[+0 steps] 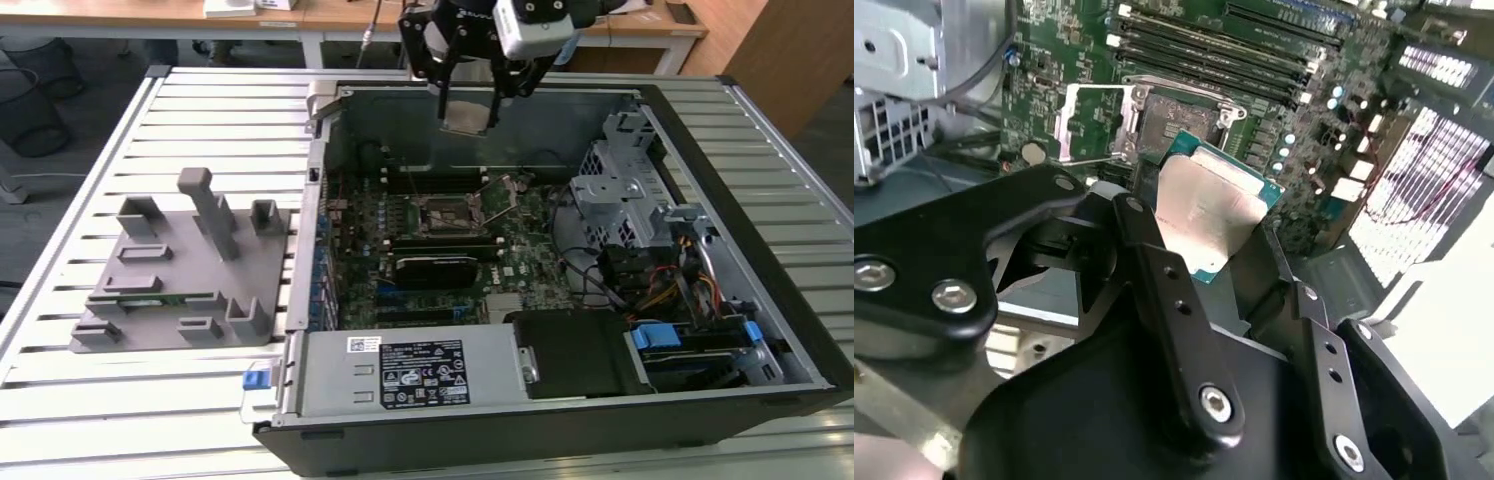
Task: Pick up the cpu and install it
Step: 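Place the cpu into insertion slot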
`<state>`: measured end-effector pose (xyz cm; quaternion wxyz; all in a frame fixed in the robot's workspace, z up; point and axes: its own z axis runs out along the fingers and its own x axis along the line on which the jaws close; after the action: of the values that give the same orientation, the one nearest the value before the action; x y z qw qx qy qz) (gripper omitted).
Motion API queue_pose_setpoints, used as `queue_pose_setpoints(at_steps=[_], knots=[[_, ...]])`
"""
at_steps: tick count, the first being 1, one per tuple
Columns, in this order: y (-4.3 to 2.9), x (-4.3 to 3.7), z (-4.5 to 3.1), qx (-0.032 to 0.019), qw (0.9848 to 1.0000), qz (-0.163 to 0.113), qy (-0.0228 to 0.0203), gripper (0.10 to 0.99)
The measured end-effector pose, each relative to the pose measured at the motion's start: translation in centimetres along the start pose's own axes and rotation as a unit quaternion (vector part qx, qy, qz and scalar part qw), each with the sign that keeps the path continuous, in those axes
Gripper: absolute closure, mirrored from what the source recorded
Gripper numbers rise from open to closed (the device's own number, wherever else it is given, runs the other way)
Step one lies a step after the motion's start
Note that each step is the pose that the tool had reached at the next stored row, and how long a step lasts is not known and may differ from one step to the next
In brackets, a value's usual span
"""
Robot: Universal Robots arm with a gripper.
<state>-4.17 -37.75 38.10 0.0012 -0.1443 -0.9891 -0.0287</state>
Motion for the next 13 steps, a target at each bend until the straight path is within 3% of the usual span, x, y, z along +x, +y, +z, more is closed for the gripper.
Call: queue_pose_setpoints(at_steps=[4,7,13], knots=[[0.0,0.0,0.06,-0.0005,0.9993,0.037,-0.0021,0.553],[0.0,0.0,0.1,-0.0007,0.998,0.064,-0.0036,0.553],[-0.01,0.0,0.21,-0.0013,0.993,0.118,-0.0067,0.553]])
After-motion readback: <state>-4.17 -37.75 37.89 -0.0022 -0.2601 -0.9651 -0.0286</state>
